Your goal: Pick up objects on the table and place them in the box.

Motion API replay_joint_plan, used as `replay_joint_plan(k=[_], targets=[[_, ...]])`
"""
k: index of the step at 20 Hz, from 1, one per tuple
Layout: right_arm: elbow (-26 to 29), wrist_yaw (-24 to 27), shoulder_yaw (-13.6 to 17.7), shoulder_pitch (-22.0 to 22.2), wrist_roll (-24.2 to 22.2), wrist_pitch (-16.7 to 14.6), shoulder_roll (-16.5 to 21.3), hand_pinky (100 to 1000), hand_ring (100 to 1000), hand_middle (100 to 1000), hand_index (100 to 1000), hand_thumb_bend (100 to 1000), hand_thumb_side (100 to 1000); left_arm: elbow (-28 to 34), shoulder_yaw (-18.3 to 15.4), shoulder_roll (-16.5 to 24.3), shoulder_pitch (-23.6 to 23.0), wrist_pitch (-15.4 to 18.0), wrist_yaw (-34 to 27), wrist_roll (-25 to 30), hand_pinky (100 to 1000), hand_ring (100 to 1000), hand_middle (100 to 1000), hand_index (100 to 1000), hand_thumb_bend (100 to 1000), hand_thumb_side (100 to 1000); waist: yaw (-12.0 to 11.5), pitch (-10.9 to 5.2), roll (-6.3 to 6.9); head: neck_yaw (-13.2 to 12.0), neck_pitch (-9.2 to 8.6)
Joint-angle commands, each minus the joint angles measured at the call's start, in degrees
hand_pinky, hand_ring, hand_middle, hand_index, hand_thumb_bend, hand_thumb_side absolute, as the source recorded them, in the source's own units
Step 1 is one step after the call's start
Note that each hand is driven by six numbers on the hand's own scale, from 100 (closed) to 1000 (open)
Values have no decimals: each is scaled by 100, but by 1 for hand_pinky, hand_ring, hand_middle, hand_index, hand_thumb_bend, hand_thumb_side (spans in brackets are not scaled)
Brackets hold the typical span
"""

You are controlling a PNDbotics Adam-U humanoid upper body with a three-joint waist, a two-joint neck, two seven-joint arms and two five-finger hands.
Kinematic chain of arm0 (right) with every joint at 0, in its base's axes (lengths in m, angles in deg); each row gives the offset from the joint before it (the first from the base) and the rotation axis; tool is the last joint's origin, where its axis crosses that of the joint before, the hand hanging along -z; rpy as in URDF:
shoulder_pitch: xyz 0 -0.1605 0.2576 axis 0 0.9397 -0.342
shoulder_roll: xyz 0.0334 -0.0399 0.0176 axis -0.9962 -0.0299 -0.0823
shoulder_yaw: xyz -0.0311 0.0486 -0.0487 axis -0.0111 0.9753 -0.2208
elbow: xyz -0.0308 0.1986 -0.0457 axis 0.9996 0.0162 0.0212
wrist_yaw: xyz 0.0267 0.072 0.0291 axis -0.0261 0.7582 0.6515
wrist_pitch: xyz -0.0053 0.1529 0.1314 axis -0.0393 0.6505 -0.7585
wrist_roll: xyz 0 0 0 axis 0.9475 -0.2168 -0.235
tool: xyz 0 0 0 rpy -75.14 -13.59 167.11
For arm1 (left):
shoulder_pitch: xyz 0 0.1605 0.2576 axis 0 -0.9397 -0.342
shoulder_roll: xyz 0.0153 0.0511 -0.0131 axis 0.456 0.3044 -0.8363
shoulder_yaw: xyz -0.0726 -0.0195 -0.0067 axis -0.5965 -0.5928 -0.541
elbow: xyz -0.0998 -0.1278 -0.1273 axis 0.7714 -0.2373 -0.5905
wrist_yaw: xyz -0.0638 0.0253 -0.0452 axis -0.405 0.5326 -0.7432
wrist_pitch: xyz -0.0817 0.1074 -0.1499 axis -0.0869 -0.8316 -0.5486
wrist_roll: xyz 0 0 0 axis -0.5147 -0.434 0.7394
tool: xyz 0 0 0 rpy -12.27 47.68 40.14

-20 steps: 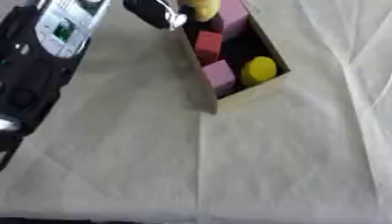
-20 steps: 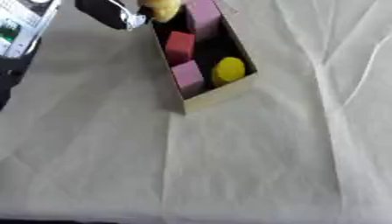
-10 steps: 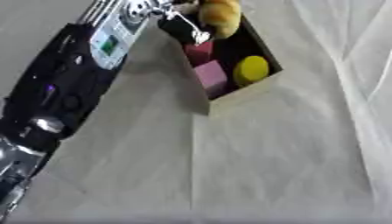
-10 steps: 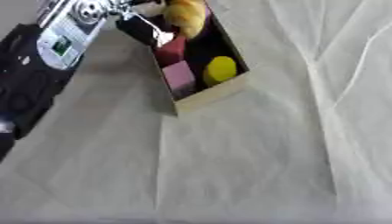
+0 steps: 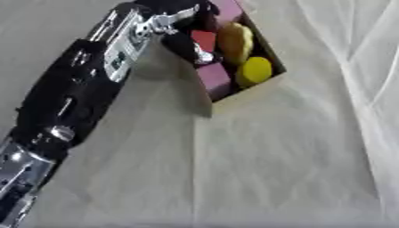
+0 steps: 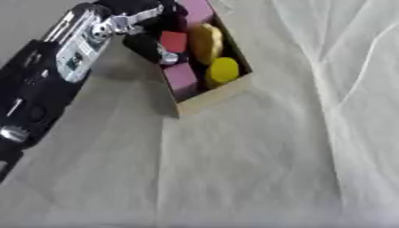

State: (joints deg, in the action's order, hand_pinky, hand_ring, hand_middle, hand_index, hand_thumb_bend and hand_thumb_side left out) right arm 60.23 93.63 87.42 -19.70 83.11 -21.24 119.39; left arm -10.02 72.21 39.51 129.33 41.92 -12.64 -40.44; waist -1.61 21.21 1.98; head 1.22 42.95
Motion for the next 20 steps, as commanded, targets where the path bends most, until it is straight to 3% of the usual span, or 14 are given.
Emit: replay_joint_plan(k=[1, 8, 10, 12, 15, 17, 20], targets=[[94, 18, 58, -24, 18, -5, 128, 878, 716, 747, 840, 100, 777, 222, -90, 126, 70, 48, -105, 22, 816, 846, 798, 921, 510, 587, -10, -120, 36, 27, 42], [94, -1, 64, 88, 32, -7, 139, 877, 716, 747, 839, 100, 775, 773, -138, 313, -24, -124, -451, -126, 796, 827, 773, 896, 427, 534, -78, -222, 1, 33, 95], [94, -22, 96, 149, 58, -34, 156, 876, 717, 748, 839, 100, 771, 1221, -198, 512, -128, -236, -718, -246, 782, 813, 755, 869, 321, 492, -131, -262, 0, 59, 112], [94, -52, 146, 215, 106, -75, 181, 875, 718, 748, 839, 100, 767, 1872, -292, 830, -307, -446, -1132, -452, 776, 805, 743, 850, 230, 504, -190, -303, -1, 97, 116], [94, -111, 240, 338, 203, -158, 237, 873, 722, 751, 840, 100, 718, 3038, -605, 1541, -759, -870, -1982, -1092, 762, 799, 732, 831, 166, 510, -295, -377, -15, 174, 117], [94, -190, 324, 445, 276, -243, 273, 873, 725, 753, 841, 100, 690, 3831, -886, 2054, -1228, -1143, -2714, -1805, 754, 797, 728, 828, 136, 530, -378, -419, -33, 252, 117], [94, -228, 408, 587, 365, -348, 274, 874, 730, 756, 845, 100, 723, 4789, -1257, 2702, -2060, -1417, -3721, -2861, 749, 796, 727, 832, 100, 574, -482, -483, -90, 325, 117]])
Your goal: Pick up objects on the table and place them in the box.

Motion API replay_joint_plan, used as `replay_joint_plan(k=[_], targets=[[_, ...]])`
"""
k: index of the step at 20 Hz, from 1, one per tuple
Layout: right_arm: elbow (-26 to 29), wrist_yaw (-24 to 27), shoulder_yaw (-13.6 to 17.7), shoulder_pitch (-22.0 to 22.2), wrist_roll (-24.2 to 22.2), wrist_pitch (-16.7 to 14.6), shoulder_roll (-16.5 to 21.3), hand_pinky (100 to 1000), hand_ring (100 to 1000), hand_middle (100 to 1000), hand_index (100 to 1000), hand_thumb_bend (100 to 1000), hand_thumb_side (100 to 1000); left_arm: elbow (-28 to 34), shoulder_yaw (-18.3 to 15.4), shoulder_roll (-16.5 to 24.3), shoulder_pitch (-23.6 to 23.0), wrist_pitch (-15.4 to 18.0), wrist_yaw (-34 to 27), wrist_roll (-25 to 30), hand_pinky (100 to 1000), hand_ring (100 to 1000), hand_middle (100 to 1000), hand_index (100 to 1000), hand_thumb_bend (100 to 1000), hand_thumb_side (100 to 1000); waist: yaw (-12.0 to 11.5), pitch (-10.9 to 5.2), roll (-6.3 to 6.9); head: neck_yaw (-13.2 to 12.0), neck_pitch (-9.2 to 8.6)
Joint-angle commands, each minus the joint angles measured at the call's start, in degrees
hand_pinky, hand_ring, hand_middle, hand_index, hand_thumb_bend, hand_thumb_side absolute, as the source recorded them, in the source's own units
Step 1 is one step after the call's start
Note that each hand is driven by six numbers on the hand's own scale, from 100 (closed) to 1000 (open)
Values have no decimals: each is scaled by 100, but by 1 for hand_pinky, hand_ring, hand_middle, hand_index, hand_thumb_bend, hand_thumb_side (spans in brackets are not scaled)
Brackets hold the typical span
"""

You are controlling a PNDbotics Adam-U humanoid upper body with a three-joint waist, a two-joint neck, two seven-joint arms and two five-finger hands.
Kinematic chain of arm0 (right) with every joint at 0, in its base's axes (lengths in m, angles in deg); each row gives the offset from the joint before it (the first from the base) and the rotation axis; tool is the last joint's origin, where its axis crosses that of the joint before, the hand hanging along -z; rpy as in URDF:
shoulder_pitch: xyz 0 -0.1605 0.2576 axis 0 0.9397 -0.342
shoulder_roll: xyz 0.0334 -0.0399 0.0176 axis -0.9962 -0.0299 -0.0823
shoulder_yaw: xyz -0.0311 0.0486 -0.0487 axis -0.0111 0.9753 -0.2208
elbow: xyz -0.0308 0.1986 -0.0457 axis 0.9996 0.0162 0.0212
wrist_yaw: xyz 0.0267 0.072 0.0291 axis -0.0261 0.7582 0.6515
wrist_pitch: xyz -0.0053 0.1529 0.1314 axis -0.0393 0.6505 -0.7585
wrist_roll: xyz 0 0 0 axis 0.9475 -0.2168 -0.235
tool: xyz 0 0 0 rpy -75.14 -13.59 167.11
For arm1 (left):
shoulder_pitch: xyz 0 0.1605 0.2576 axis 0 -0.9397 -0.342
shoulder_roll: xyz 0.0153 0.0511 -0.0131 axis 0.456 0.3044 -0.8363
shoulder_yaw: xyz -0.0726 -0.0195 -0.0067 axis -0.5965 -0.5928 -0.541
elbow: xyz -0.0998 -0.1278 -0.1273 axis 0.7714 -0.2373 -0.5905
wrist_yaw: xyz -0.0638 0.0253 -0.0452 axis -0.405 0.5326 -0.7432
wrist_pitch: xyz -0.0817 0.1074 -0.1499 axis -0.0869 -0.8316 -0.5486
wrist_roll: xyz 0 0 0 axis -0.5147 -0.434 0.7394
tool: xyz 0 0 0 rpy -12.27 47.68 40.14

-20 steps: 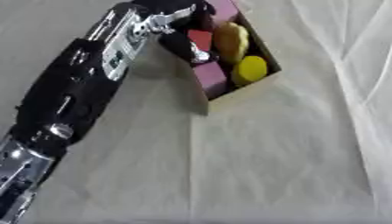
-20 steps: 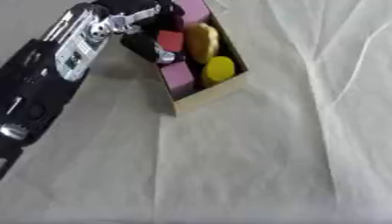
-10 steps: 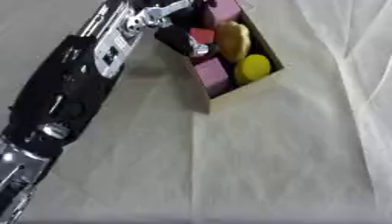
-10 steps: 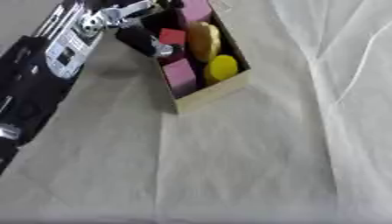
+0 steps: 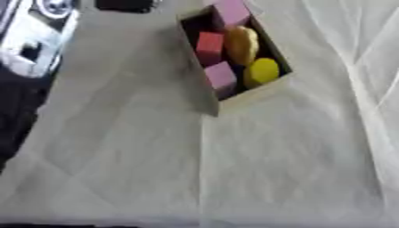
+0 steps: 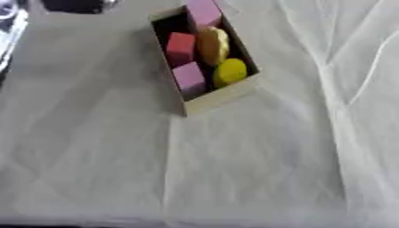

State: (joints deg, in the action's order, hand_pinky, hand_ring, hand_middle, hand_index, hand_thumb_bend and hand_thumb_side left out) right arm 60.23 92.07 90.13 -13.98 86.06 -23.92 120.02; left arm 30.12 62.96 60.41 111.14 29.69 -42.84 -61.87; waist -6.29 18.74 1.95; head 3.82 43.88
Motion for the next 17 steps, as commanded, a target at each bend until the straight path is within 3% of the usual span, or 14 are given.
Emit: replay_joint_plan(k=[1, 5, 9, 17], targets=[[94, -68, 151, 57, 83, -95, 210, 877, 730, 757, 845, 100, 724, 1019, -443, 772, -518, -230, -945, -1013, 749, 796, 727, 831, 100, 575, -37, -257, -109, 82, 24], [94, 38, 218, 181, 131, -171, 184, 887, 747, 770, 850, 100, 760, 1341, -854, 1035, -1422, -76, -1719, -2010, 741, 791, 720, 828, 100, 660, -139, -337, -225, 141, 24], [94, 174, 319, 291, 166, -338, 104, 892, 763, 779, 854, 100, 814, 1360, -1155, 1019, -2023, 377, -2277, -2731, 743, 795, 724, 829, 100, 700, -216, -375, -332, 146, 24], [94, 66, 451, 611, 100, -784, -205, 883, 769, 785, 859, 100, 795, 1362, -1415, 829, -2575, 1197, -2421, -3181, 739, 796, 726, 829, 111, 671, -252, -361, -536, 378, 24]])
